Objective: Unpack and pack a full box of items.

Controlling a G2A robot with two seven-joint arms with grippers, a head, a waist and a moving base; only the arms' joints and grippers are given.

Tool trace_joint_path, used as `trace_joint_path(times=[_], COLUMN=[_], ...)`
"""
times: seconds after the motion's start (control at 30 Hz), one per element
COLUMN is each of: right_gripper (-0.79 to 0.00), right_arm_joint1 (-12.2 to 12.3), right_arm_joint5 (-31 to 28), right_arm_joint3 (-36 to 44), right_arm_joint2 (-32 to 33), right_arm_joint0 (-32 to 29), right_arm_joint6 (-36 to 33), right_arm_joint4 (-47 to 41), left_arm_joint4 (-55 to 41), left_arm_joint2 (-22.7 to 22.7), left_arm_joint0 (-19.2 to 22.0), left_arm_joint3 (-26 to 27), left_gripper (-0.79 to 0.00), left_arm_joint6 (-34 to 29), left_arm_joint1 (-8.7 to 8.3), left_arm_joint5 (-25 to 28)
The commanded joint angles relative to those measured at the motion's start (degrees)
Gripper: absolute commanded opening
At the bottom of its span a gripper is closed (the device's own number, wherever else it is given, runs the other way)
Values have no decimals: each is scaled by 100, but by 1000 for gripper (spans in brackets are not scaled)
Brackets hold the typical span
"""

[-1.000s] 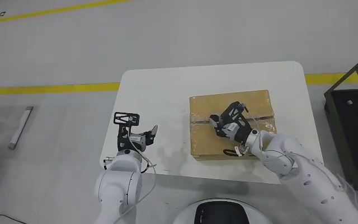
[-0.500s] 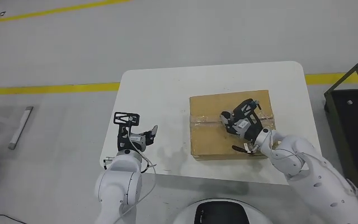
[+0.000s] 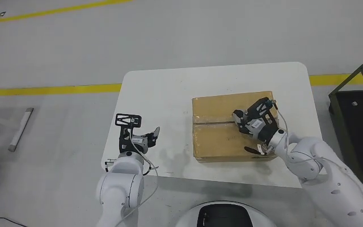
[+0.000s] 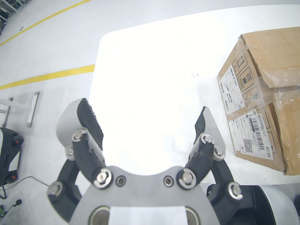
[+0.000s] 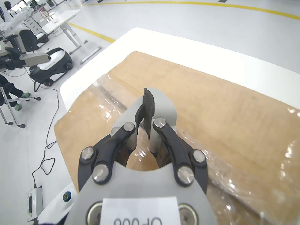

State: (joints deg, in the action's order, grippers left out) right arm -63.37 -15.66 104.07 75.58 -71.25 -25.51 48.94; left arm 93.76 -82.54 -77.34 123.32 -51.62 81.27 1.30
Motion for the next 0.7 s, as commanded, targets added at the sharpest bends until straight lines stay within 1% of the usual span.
trace_joint_path(times=[0.0,0.2,0.37,0.43,0.53,0.67], right_gripper=[-785,-785,-785,-785,-785,-785], right_arm_joint1=[1,14,73,86,94,92], right_arm_joint5=[-21,-48,-40,-80,-126,-115], right_arm_joint3=[-64,14,323,249,149,220], right_arm_joint2=[8,166,565,609,595,660], right_arm_joint0=[1,13,-327,-435,-427,-412], right_arm_joint6=[38,152,116,81,171,332], right_arm_joint4=[55,108,287,385,679,647], left_arm_joint4=[0,0,0,0,0,0], left_arm_joint2=[0,0,0,0,0,0], left_arm_joint0=[0,0,0,0,0,0], left_arm_joint3=[0,0,0,0,0,0], left_gripper=[0,0,0,0,0,0], left_arm_joint6=[0,0,0,0,0,0], left_arm_joint1=[0,0,0,0,0,0], left_arm_joint5=[0,0,0,0,0,0])
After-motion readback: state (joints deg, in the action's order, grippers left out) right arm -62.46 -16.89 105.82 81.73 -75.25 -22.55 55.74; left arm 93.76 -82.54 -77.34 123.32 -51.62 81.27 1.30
